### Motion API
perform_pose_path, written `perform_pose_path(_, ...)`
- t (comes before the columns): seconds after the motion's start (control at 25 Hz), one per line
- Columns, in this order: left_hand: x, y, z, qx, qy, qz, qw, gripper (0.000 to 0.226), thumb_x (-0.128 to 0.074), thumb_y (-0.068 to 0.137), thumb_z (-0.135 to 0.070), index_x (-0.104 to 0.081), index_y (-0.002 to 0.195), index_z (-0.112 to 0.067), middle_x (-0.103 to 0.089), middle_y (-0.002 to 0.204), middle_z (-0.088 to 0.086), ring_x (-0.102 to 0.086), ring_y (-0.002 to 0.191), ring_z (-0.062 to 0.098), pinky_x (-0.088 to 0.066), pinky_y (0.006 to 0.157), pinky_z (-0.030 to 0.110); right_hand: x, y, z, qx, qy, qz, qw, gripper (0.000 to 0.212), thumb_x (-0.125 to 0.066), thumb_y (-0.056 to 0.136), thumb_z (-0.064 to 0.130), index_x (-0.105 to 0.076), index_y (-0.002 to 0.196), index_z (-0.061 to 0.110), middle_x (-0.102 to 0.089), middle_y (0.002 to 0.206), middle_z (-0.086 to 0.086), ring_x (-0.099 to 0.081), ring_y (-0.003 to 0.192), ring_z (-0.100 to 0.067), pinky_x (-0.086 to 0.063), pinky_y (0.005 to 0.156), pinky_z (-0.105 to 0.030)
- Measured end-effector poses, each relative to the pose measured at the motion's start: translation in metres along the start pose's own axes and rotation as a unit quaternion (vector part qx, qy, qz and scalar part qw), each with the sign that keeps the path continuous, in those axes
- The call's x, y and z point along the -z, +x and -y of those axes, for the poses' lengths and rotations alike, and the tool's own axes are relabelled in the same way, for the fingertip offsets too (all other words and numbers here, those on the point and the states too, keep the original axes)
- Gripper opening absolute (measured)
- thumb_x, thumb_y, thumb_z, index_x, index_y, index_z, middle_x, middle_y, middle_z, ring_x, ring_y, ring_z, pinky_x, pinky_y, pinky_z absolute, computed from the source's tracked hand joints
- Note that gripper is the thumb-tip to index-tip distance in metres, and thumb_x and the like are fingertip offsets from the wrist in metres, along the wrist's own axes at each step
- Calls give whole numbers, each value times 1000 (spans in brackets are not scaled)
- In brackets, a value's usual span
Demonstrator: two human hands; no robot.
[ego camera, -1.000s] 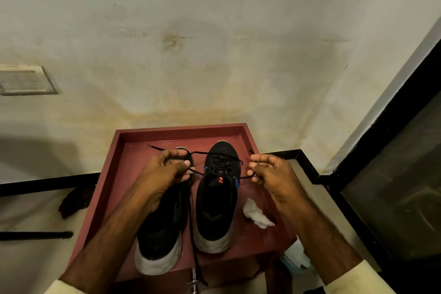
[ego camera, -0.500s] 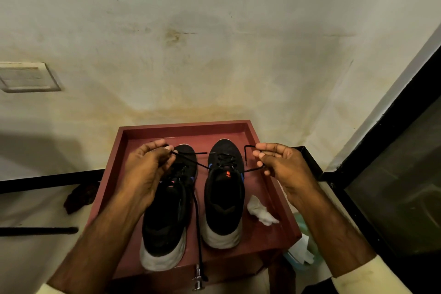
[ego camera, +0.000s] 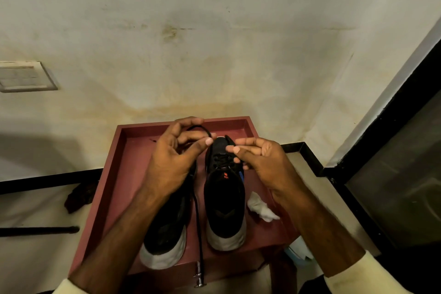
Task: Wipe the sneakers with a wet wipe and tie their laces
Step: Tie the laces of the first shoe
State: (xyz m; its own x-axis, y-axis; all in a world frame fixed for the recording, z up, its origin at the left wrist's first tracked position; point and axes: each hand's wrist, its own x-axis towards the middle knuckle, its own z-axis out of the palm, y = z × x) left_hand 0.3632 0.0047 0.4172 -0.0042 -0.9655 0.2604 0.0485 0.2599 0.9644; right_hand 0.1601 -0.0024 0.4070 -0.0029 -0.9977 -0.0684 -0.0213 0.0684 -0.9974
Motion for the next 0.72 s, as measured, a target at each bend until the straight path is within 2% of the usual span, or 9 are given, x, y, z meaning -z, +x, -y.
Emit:
perform_pose_path(0.12, -11, 4, 5, -27, 37, 55, 997, 39, -77, 89, -7, -64, 125, -13, -79, 96, 11, -76, 102, 24, -56, 96, 32, -10, -3, 4, 20, -15, 51, 998, 12, -76, 92, 13, -77, 100, 22, -83, 89, -2, -77, 79, -10, -55, 65, -15)
perform_pose_path(0.2, -13, 5, 7, -33, 86, 71, 993, 39, -80, 88, -13, -66, 124, -18, -80, 100, 1, -76, 102, 15, -57, 94, 28, -12, -4, 6, 20, 2, 53, 998, 14, -74, 93, 10, -77, 97, 23, -83, 84, 0, -77, 77, -10, -57, 64, -16)
perform_pose_path(0.32, -19, 4, 6, -36, 121, 57, 990, 37, -80, 87, -15, -67, 121, -19, -78, 102, -5, -75, 98, 5, -57, 84, 16, -13, -4, 6, 26, -11, 49, 998, 16, -72, 95, 10, -75, 94, 26, -83, 83, 4, -78, 77, -9, -60, 70, -19)
perform_pose_path(0.48, -25, 2, 8, -59, 188, 8, 980, 37, -82, 85, -22, -68, 120, -22, -72, 105, -10, -72, 87, 1, -55, 74, 10, -11, -5, 1, 48, -32, 32, 998, 12, -74, 94, 14, -78, 103, 20, -83, 93, -1, -80, 88, -14, -61, 76, -23)
perform_pose_path(0.56, -24, 3, 8, -26, 206, -9, 978, 42, -85, 80, -31, -68, 118, -27, -69, 104, -11, -70, 76, -1, -53, 65, 9, -8, -4, -1, 56, -52, 13, 997, 16, -78, 91, 13, -78, 107, 15, -83, 94, -3, -80, 87, -14, -60, 76, -24)
perform_pose_path(0.6, -22, 4, 9, 9, 194, -3, 981, 40, -86, 78, -36, -70, 114, -28, -73, 96, -8, -68, 71, 0, -53, 62, 10, -7, -5, -1, 56, -56, 7, 997, 16, -78, 91, 13, -79, 107, 15, -82, 93, -2, -80, 86, -13, -60, 77, -25)
perform_pose_path(0.64, -21, 6, 10, 48, 170, 14, 984, 37, -86, 76, -39, -72, 108, -27, -76, 88, -3, -70, 70, 5, -55, 63, 13, -6, -5, -1, 59, -59, 6, 996, 15, -79, 90, 12, -79, 105, 16, -82, 92, -2, -79, 85, -13, -61, 77, -27)
perform_pose_path(0.72, -18, 10, 13, 105, 134, 48, 984, 30, -86, 73, -45, -78, 93, -25, -79, 78, 2, -76, 75, 15, -63, 76, 29, -5, -6, -2, 76, -72, 4, 994, 13, -79, 90, 12, -77, 101, 19, -81, 90, -3, -79, 86, -17, -65, 82, -37)
